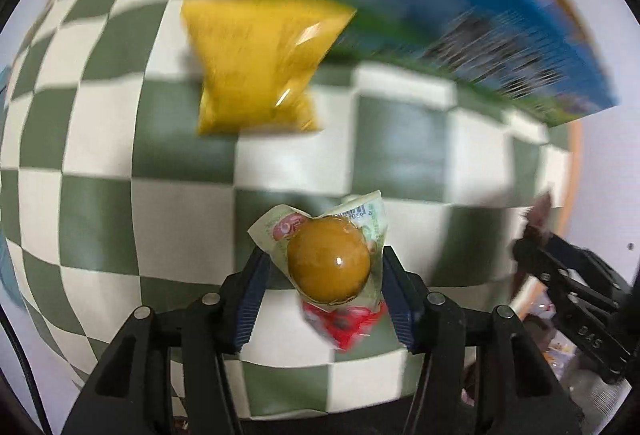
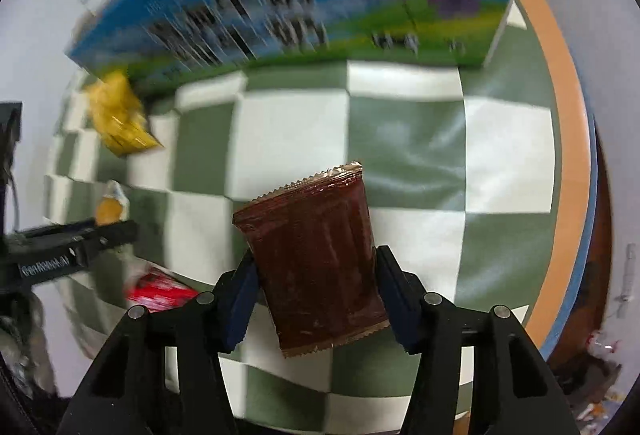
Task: Organize snacks
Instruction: 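Carry the egg-yolk snack and brown jelly pack into the box, open both tools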
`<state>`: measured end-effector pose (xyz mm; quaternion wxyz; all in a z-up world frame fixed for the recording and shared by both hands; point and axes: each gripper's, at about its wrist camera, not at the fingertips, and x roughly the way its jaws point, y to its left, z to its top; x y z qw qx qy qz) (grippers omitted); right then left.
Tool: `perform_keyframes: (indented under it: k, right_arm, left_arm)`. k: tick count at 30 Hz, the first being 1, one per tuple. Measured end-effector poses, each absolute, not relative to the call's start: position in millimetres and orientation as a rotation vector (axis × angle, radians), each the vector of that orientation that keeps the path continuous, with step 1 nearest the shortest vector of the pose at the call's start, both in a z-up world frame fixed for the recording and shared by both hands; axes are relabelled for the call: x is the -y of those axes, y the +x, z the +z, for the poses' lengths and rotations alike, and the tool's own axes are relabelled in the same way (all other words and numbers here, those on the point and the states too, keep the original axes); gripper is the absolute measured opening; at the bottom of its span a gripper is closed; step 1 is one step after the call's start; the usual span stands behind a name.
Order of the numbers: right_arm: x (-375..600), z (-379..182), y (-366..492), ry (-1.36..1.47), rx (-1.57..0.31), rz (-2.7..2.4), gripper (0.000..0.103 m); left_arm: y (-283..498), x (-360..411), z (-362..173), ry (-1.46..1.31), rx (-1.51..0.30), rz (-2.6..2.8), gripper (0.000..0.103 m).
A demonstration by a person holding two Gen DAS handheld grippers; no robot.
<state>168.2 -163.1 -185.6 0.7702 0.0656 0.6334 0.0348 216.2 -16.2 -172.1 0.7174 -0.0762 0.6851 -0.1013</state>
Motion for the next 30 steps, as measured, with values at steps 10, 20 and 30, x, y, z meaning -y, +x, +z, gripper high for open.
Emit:
perform_keyframes:
  k: [10, 20, 30]
  right_arm:
    - [181.4, -63.9, 216.7, 0.308, -1.140, 0.165, 0.059]
    - [214.4, -63.0, 352.3, 0.275, -1.159, 0.069, 0.059]
    - [228.5, -119.2, 422.1, 0.253, -1.280, 0.008, 0.059]
  left_arm:
    - [280.4, 44.4, -48.2, -0.208, -1.282, -0.372, 0.052]
    - [418.6, 78.4, -70.4, -0.121, -1.335, -0.332, 0.052]
    - [487.9, 102.2, -142.1, -0.142, -1.532, -0.317, 0.053]
